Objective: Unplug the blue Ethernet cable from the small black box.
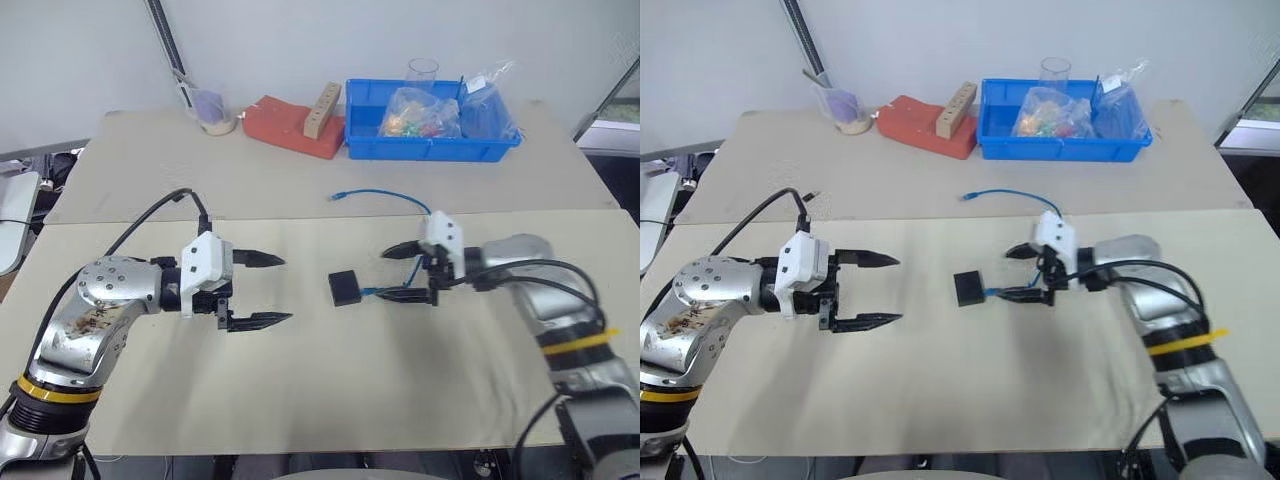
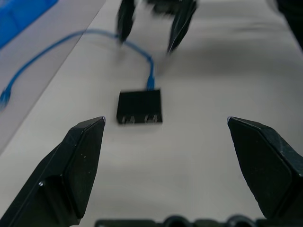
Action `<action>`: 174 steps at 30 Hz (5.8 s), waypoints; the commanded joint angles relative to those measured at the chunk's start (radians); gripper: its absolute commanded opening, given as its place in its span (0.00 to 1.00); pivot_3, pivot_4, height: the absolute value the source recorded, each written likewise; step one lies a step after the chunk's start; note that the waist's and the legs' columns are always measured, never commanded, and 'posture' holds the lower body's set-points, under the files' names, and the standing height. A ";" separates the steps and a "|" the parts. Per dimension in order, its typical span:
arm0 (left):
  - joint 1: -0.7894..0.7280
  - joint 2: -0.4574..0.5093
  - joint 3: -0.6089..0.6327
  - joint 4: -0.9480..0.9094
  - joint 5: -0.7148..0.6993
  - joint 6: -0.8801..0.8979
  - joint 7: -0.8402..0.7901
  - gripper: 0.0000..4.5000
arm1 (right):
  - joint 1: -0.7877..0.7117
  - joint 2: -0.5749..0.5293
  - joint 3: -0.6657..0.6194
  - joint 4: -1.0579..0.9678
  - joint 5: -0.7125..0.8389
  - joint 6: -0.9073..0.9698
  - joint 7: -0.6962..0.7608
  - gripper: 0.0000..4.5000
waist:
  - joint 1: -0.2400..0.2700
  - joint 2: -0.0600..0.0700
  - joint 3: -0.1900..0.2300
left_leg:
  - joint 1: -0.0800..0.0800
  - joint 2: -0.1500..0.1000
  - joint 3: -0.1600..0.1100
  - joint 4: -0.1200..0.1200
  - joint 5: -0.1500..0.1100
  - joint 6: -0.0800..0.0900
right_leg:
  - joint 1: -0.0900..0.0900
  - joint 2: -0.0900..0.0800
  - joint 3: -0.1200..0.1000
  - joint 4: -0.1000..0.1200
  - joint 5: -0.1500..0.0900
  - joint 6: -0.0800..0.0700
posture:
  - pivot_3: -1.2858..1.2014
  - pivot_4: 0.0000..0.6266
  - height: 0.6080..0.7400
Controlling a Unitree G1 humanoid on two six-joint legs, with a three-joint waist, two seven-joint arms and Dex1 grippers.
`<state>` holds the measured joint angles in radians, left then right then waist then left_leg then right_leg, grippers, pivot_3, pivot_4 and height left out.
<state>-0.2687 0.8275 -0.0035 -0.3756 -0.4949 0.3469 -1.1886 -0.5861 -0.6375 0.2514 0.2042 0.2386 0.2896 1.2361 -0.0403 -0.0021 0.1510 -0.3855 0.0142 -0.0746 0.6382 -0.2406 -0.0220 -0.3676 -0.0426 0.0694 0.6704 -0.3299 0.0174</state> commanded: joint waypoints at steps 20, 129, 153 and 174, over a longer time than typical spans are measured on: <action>-0.031 -0.003 0.015 -0.076 -0.044 0.029 0.026 1.00 | -0.082 0.073 0.006 0.257 -0.101 -0.280 0.117 0.00 | -0.001 0.000 0.000 | 0.001 0.000 0.000 0.001 0.000 0.000 | 0.000 0.000 0.000 0.003 0.000 0.000 | 0.52 0.24 1.00; -0.026 -0.181 0.082 0.099 -0.177 0.240 0.141 0.12 | -0.024 -0.080 -0.002 -0.067 -0.052 0.046 -0.042 0.45 | 0.010 0.000 0.000 | -0.003 -0.001 -0.002 0.004 0.000 0.000 | -0.003 -0.001 -0.001 0.003 0.000 0.000 | 0.52 0.24 1.00; -0.088 -0.487 0.114 0.778 0.262 -0.458 0.571 0.12 | -0.022 0.065 -0.225 -0.640 0.318 0.589 -0.455 1.00 | 0.028 0.000 0.000 | -0.003 -0.002 -0.002 0.004 0.000 0.000 | -0.003 -0.002 -0.001 0.003 0.000 0.000 | 0.52 0.24 1.00; 0.219 -0.132 0.282 0.213 -0.001 0.000 0.373 0.99 | 0.014 -0.078 -0.240 -0.532 0.304 0.474 -0.292 1.00 | -0.001 -0.001 0.000 | -0.002 0.000 -0.005 0.002 0.000 0.000 | -0.004 0.000 -0.002 0.005 0.000 0.000 | 0.52 0.24 1.00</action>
<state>-0.0652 0.6356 0.2064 -0.0262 -0.4245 0.2666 -0.7796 -0.5728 -0.6863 0.0566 -0.3250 0.5346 0.8021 0.9042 -0.0417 -0.0029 0.1511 -0.3870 0.0147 -0.0796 0.6404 -0.2408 -0.0217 -0.3712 -0.0430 0.0672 0.6753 -0.3299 0.0175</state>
